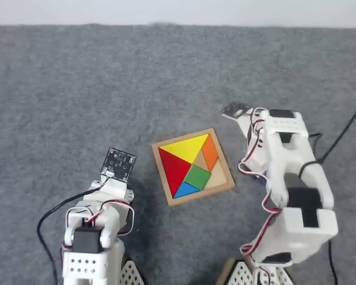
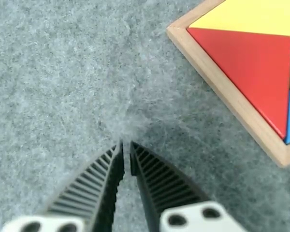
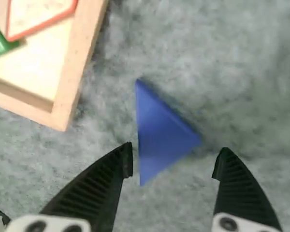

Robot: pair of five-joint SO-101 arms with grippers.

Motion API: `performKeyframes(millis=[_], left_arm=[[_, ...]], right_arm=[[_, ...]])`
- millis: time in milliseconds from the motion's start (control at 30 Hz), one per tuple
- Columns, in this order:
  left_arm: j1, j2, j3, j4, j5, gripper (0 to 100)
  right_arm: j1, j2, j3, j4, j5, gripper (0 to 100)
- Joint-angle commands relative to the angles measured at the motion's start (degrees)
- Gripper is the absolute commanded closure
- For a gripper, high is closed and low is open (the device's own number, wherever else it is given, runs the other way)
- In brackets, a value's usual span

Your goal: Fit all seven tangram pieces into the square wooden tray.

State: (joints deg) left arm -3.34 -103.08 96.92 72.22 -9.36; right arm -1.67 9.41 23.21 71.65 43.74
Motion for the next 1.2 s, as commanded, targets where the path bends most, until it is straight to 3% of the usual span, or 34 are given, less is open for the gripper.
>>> performKeyframes(millis=[0, 200, 733, 1000, 1167], left_arm=[[-0.26, -0.97, -0.57, 0.18, -0.44, 98], [-0.26, -0.97, -0.57, 0.18, -0.44, 98], [-0.26, -0.97, -0.57, 0.18, -0.44, 98], [-0.26, -0.97, -0.57, 0.18, -0.44, 98], [-0.26, -0.97, -0.57, 0.18, -0.44, 98]], right_arm=[[0.57, 0.75, -3.25, -0.31, 1.41, 74.1], [0.04, 3.91, -3.43, -1.98, 5.19, 73.9], [-0.48, 5.14, -4.48, -4.97, 5.10, 70.5], [-4.18, 5.14, -4.31, -5.93, 5.10, 70.3], [-4.97, 5.76, -4.04, -6.11, 5.01, 80.9]])
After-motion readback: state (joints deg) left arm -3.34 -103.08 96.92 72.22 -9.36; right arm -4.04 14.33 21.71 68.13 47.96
